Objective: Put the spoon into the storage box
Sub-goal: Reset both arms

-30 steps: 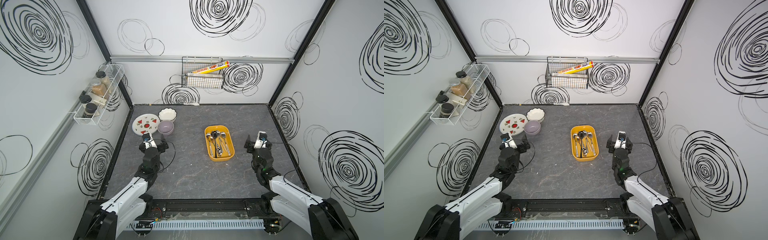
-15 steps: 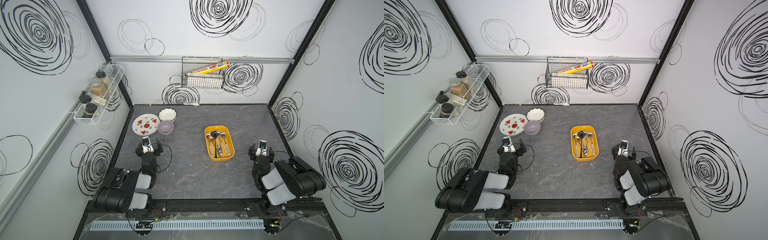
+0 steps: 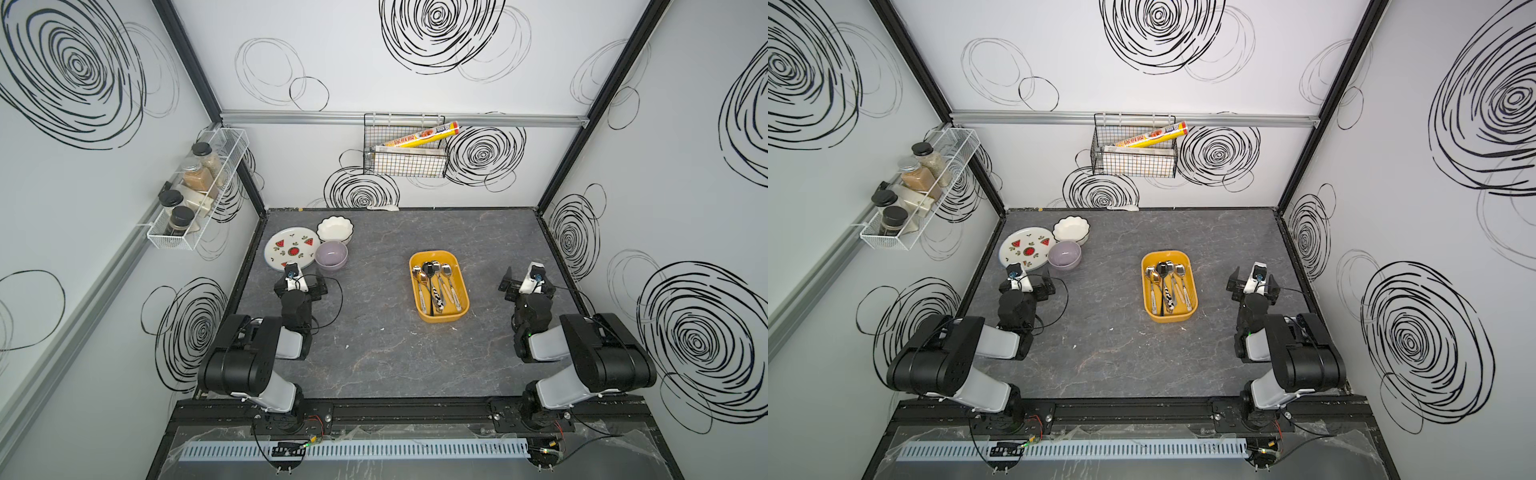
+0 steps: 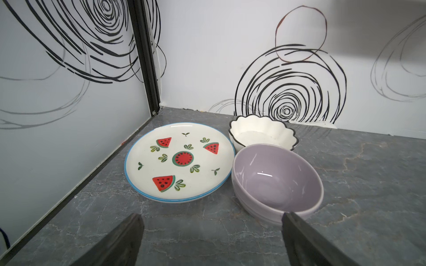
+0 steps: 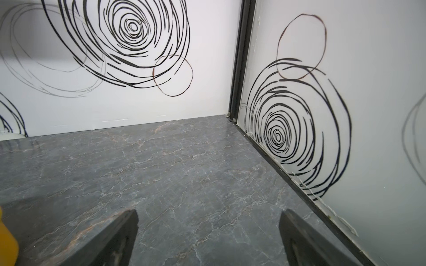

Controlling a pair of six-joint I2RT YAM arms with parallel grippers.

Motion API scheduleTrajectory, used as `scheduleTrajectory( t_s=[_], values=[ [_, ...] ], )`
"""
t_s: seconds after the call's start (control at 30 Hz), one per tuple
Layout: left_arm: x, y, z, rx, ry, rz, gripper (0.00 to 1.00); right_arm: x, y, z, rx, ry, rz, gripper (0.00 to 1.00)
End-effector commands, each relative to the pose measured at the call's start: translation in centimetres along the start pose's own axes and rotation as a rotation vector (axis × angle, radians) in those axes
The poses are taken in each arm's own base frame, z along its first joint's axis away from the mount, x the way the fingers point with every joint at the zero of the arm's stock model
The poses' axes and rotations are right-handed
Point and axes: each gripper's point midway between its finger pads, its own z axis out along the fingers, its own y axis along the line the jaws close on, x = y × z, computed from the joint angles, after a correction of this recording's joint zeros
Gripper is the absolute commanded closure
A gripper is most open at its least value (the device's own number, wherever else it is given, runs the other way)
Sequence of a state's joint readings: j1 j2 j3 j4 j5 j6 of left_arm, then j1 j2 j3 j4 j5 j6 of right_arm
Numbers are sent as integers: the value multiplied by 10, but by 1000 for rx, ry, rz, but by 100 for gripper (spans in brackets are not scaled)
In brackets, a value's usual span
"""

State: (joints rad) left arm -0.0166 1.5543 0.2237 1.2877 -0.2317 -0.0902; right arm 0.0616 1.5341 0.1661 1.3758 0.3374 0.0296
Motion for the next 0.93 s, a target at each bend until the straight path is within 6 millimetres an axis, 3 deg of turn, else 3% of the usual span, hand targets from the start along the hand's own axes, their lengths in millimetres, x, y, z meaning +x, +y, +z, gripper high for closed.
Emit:
scheduleTrajectory(
  t_s=[0.0,0.13,0.17,0.9],
  values=[
    [-8,-2,1,11,-24,-12,1,-2,4,-3,-33,-13,14,0],
    [-16,-3,0,16,-62,-17,1,0,4,-2,-32,-2,15,0],
    [-10,-2,0,14,-35,-11,1,-2,4,-3,-33,-14,15,0],
    [-10,-2,0,12,-41,-9,1,-1,6,-3,-41,-7,9,0]
  ],
)
